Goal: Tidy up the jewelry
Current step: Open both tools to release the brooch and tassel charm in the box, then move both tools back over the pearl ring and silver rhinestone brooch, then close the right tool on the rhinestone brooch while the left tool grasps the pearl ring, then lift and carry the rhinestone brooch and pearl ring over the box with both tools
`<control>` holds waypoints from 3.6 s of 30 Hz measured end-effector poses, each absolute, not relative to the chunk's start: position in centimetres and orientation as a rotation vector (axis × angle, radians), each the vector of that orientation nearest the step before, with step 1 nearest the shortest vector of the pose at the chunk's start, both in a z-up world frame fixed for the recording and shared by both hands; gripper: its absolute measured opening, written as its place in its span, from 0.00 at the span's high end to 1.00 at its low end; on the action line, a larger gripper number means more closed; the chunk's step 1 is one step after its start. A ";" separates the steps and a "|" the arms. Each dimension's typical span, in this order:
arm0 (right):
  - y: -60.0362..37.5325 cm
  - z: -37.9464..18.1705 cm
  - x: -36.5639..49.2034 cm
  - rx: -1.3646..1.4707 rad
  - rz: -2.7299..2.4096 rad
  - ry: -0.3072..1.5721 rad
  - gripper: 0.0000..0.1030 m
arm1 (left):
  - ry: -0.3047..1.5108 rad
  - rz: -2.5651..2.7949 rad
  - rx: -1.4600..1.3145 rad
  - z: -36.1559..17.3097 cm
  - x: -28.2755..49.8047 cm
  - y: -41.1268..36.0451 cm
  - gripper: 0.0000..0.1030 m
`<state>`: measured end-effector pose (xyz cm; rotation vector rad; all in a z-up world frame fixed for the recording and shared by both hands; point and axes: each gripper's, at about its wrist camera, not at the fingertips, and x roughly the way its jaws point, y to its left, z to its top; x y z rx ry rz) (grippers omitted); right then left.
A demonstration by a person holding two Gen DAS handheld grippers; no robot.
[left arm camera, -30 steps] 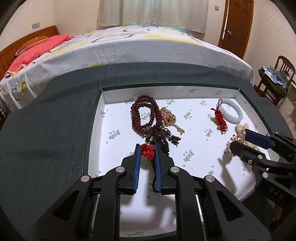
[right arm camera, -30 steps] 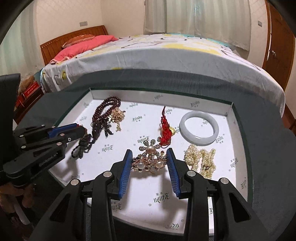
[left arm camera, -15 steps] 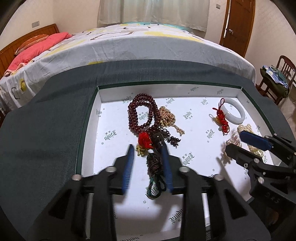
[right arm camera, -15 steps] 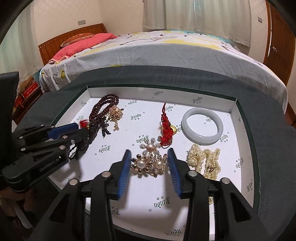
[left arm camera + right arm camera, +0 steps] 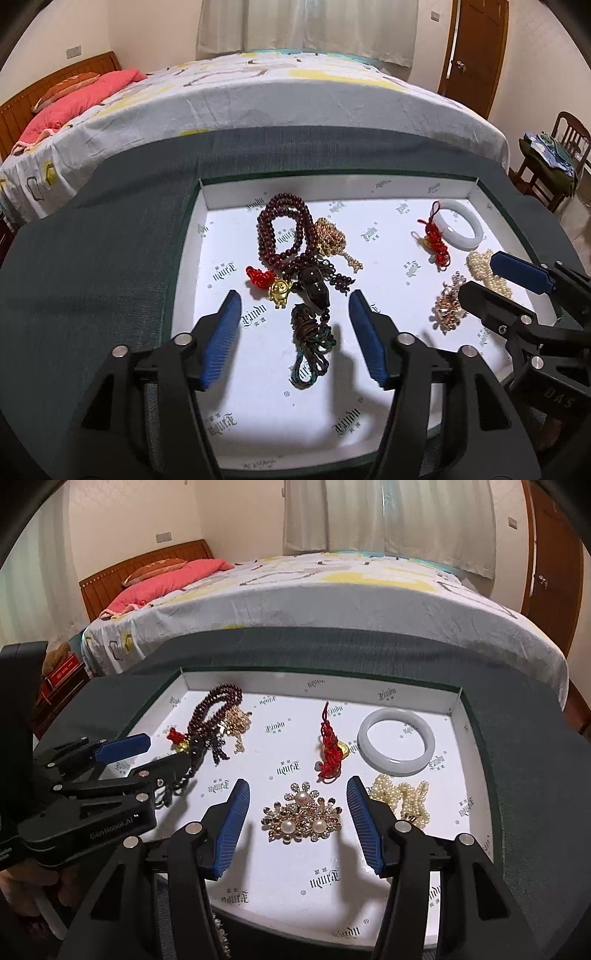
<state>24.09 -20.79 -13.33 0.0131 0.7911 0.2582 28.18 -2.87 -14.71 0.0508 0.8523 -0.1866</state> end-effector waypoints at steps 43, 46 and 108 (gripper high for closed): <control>-17.4 -16.7 16.7 -0.115 0.365 0.932 0.82 | 0.949 -0.035 0.025 -14.3 16.9 5.6 0.33; -17.6 -16.7 16.3 -0.111 0.362 0.931 0.82 | 0.951 -0.040 0.028 -14.4 16.8 5.4 0.33; -21.9 -13.3 13.5 0.007 0.310 0.861 0.82 | 0.887 -0.201 0.026 -12.3 15.6 1.3 0.76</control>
